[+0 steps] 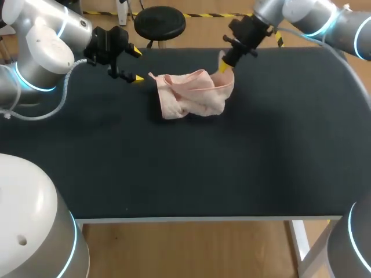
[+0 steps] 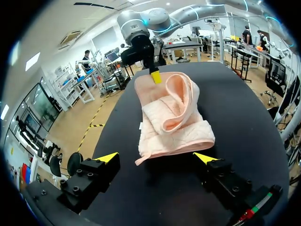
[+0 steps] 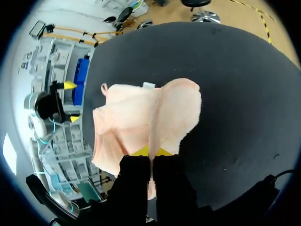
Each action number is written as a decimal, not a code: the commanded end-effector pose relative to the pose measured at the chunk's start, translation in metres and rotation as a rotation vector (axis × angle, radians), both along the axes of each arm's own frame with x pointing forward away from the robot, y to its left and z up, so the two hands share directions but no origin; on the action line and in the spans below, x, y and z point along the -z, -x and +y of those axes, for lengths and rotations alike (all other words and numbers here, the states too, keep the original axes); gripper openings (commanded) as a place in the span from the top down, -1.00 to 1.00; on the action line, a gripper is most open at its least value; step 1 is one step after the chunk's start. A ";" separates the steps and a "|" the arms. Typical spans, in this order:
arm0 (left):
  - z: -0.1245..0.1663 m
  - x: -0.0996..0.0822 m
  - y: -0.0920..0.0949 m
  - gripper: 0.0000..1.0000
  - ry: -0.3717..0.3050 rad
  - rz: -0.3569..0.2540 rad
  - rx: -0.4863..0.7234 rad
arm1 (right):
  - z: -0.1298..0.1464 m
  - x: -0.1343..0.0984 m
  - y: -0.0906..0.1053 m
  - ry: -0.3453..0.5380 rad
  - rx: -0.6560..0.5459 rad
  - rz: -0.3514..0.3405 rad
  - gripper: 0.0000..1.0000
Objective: Fold the towel
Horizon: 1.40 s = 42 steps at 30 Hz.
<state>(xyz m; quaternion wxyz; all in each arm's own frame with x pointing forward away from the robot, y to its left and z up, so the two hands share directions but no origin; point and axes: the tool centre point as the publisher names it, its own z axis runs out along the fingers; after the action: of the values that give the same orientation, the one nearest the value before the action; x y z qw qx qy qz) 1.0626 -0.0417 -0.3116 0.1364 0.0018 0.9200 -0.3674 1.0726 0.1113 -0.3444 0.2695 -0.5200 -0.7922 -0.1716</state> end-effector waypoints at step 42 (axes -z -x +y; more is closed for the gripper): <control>0.001 0.000 0.000 -1.00 0.002 -0.002 0.001 | 0.117 -0.019 0.022 -0.036 -0.232 -0.112 -1.00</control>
<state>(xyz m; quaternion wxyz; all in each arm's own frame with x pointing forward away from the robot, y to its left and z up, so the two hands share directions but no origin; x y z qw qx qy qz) 1.0626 -0.0416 -0.3116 0.1364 0.0017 0.9200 -0.3674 1.0606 0.2482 -0.3422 0.2606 -0.4103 -0.8592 -0.1596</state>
